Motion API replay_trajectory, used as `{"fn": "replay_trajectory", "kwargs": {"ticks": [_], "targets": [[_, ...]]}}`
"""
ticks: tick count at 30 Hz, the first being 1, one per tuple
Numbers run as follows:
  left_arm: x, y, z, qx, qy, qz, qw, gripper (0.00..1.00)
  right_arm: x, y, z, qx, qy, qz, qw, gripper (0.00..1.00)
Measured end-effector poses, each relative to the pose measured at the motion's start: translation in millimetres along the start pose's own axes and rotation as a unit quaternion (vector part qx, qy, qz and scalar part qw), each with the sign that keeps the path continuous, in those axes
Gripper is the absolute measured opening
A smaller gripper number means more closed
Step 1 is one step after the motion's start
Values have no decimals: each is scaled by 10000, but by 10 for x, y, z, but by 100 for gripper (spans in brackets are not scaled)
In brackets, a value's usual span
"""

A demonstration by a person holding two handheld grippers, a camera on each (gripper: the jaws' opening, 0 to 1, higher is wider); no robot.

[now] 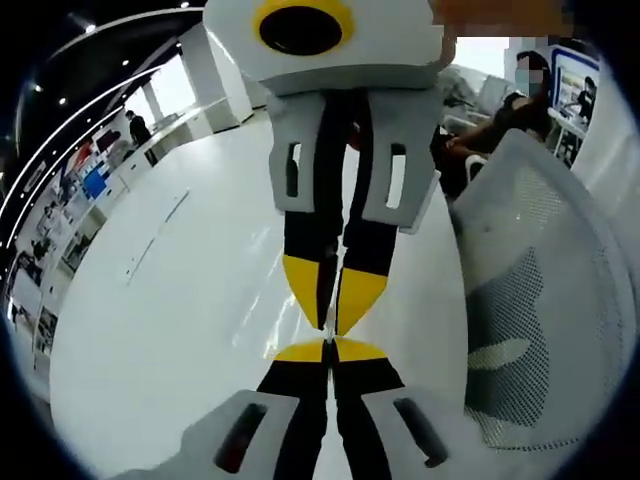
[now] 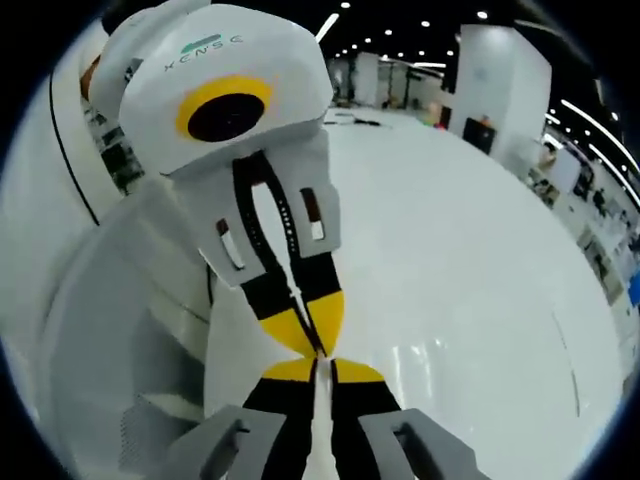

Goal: Open the resealable bag by pulling the two sides of the seal apart until the entire bag opening is separated and visibly accessible.

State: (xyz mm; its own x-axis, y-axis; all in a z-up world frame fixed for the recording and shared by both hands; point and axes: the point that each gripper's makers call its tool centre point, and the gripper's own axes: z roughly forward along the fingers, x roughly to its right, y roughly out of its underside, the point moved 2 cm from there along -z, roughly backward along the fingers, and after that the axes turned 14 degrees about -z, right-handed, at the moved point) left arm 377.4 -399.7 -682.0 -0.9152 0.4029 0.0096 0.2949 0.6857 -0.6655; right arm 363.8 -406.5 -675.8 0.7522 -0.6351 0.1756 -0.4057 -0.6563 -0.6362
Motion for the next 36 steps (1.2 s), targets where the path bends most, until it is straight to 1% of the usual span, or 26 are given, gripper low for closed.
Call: {"fn": "replay_trajectory", "kwargs": {"ticks": [2,3,4,5,6,8,10,11,16,18,19,21,26,31,36], "targets": [[4,-6,-3,25,21,-153,9999,0,9,15,25,-88,-41,194,9998,0],[-1,-5,2,26,16,-162,9999,0,-4,34,40,-216,-81,178,9996,0],[25,11,21,-36,79,-238,9997,0,-35,57,53,-320,-212,341,9987,0],[28,15,28,-49,62,-238,9997,0,-33,61,60,-351,-216,389,9984,0],[27,20,39,-68,17,-208,9998,0,-25,65,67,-372,-196,331,9986,0],[40,33,51,-112,73,-322,9994,0,-52,85,74,-444,-257,332,9981,0],[24,63,62,-149,55,-280,9995,0,-65,147,66,-585,-277,304,9974,0],[30,87,62,-186,88,-326,9993,0,-83,189,54,-671,-318,338,9967,0],[-3,156,40,-224,104,-440,9987,0,-116,349,-35,-851,-336,330,9953,0],[-3,157,37,-213,139,-516,9983,0,-128,390,-69,-852,-339,350,9952,0],[0,150,32,-200,133,-509,9984,0,-129,396,-75,-854,-336,356,9951,0],[-4,160,30,-239,100,-455,9986,0,-138,467,-118,-984,-319,323,9941,0],[5,150,37,-202,140,-444,9987,0,-145,582,-212,-1014,-269,390,9937,0],[-2,114,40,-155,139,-419,9989,0,-138,689,-277,-1047,-173,486,9932,0],[12,58,39,-107,126,-291,9994,0,-141,769,-347,-1084,-95,532,9926,0]]}}
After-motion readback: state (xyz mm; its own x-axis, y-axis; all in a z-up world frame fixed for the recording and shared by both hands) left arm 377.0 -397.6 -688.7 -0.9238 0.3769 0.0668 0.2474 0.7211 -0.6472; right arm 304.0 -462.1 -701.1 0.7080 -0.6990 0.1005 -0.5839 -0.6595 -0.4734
